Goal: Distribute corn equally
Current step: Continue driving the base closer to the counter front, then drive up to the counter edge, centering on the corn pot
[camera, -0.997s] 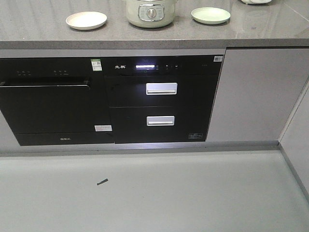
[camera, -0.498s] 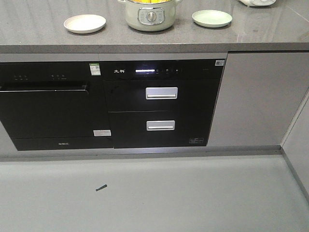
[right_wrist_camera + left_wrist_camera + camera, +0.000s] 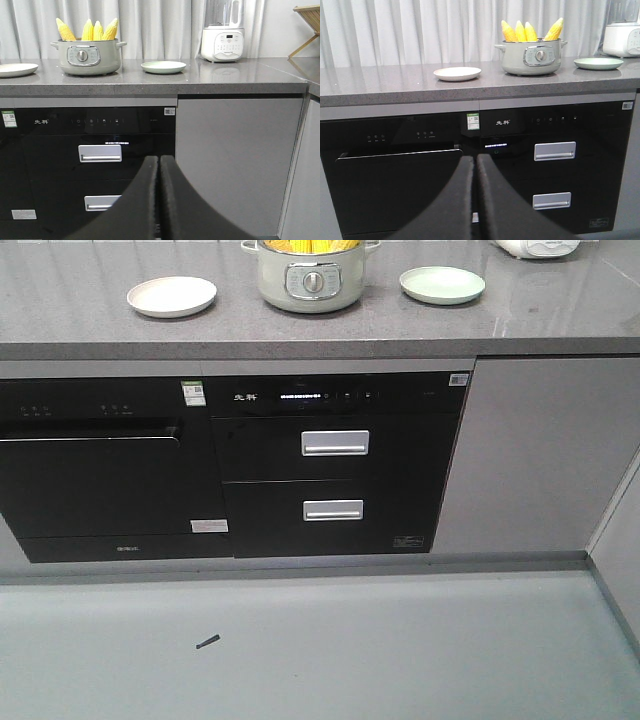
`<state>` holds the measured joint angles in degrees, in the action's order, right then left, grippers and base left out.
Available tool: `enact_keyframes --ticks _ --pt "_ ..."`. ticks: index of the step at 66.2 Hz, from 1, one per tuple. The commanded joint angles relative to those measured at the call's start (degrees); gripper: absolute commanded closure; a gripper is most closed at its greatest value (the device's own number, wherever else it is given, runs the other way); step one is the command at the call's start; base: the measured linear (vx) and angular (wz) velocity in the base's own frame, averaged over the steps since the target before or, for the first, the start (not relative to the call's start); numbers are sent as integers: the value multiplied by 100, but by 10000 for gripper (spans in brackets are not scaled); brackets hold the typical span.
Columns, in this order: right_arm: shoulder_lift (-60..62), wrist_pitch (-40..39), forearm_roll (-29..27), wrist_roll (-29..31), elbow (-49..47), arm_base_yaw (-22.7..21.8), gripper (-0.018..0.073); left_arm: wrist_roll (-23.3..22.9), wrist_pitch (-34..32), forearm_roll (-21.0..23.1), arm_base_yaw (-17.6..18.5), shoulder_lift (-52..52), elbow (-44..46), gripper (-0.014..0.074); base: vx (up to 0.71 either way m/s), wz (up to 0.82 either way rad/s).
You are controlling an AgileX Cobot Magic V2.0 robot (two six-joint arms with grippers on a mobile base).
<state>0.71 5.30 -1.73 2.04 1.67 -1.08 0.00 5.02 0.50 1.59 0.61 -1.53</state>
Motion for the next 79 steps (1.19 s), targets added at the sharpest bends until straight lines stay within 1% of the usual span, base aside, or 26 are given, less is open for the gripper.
enact_keyframes --ticks 1,79 --pt "-30 -407 5 62 38 -43 570 -65 -390 21 -3 92 -83 603 8 1" --pt "-30 -407 5 62 38 -43 570 -65 -390 21 -3 92 -83 603 7 0"
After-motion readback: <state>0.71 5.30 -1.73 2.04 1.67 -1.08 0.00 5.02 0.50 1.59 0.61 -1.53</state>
